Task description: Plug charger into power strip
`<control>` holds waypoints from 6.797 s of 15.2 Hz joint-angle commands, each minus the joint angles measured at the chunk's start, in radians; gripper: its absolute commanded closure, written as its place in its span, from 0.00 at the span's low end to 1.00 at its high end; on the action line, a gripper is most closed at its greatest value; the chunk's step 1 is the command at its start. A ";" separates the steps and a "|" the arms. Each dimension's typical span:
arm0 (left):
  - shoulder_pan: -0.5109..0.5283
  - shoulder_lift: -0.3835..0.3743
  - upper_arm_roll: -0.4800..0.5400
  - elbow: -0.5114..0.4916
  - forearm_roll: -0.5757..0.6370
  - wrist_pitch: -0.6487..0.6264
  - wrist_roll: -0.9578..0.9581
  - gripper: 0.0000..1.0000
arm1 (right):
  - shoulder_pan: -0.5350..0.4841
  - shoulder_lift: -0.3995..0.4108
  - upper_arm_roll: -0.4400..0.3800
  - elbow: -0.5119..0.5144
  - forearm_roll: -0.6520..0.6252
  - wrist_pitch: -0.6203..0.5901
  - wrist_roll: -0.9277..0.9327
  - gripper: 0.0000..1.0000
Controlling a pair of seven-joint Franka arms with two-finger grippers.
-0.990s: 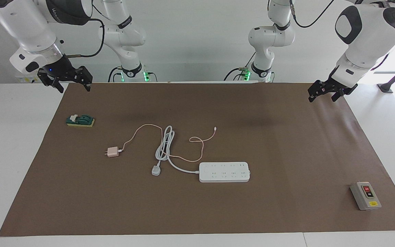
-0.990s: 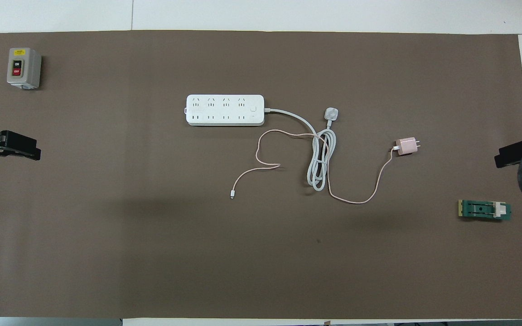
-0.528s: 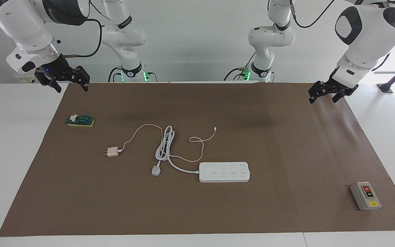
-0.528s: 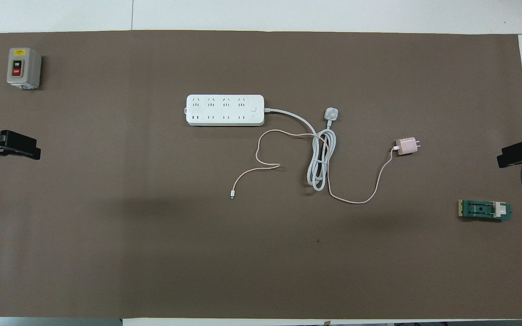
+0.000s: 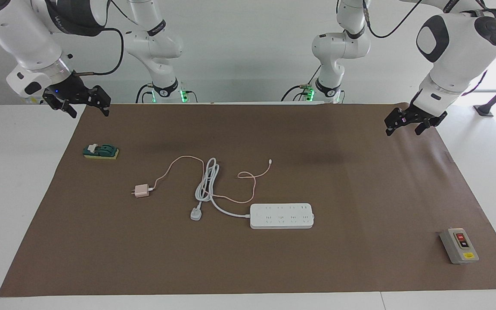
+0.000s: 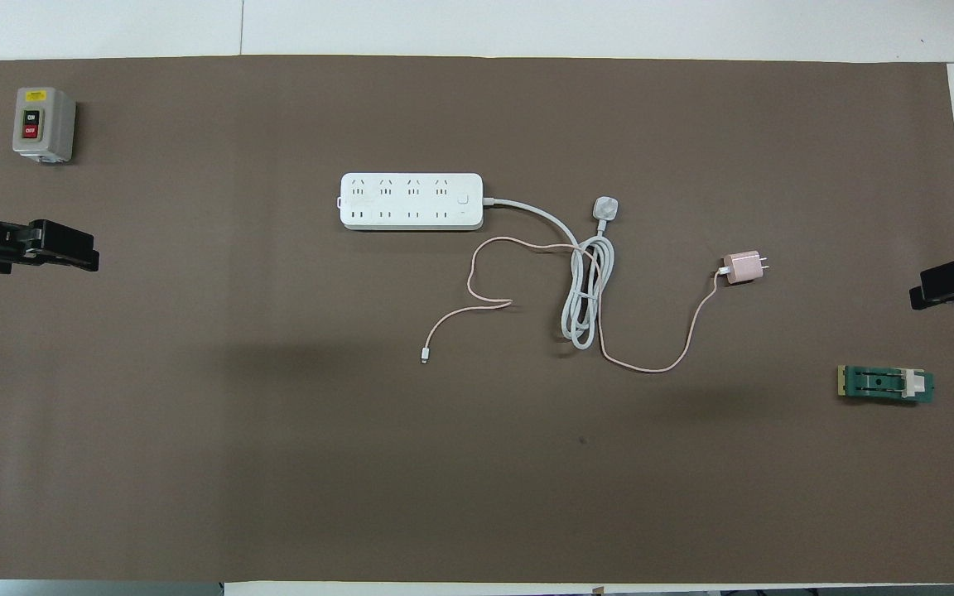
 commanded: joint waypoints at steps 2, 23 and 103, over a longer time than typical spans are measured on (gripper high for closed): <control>-0.023 0.019 0.011 0.012 0.000 0.029 -0.037 0.00 | -0.032 0.109 0.000 -0.005 0.124 0.045 0.234 0.00; -0.053 0.092 -0.049 0.094 -0.162 -0.085 -0.062 0.00 | -0.151 0.654 -0.021 0.116 0.648 0.145 0.713 0.00; 0.062 0.581 -0.215 -0.014 -1.553 0.050 0.687 0.20 | 0.579 0.659 0.036 0.342 1.047 0.668 1.505 1.00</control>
